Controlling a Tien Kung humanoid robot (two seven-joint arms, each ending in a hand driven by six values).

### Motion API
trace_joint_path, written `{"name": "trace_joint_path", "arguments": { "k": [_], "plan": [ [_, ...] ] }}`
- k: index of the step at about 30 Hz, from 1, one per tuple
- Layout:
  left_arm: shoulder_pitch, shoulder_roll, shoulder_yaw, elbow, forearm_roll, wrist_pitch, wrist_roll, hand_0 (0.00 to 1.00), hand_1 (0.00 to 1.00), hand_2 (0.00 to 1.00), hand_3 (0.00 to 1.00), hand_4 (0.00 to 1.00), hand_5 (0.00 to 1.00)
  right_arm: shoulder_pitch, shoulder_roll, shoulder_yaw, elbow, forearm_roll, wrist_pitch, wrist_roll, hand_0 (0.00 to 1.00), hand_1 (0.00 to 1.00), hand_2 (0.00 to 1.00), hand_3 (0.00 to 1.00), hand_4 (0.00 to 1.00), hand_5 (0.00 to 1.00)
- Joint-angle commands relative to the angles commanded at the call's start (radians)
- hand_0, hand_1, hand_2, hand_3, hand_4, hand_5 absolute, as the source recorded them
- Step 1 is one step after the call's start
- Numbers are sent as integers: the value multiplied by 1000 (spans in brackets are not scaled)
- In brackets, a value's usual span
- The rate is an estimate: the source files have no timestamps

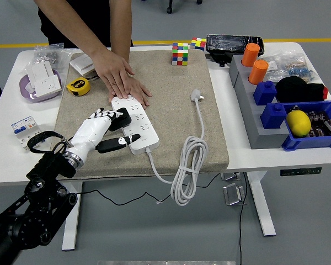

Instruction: Pick up the plug,place it near the board,insert it into the board,press the button

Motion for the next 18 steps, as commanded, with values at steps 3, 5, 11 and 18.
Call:
{"name": "trace_joint_path", "arguments": {
  "k": [3,5,11,18],
  "plan": [
    [-4,1,8,3,0,0,-1,989,946,884,849,998,998,0,-1,-3,0,0,0,-1,824,783,755,758,998,998],
    [-6,2,14,5,0,0,-1,989,946,884,849,998,998,0,-1,-3,0,-1,0,-2,824,783,755,758,998,998],
    [-4,1,24,3,0,1,-2,989,944,883,849,998,998,0,-1,-5,1,-2,0,-5,823,781,755,758,998,998],
    [2,8,25,-45,0,3,-10,988,944,882,850,998,998,0,-2,-6,1,-5,1,-11,823,782,755,758,998,998]
  ]
}}
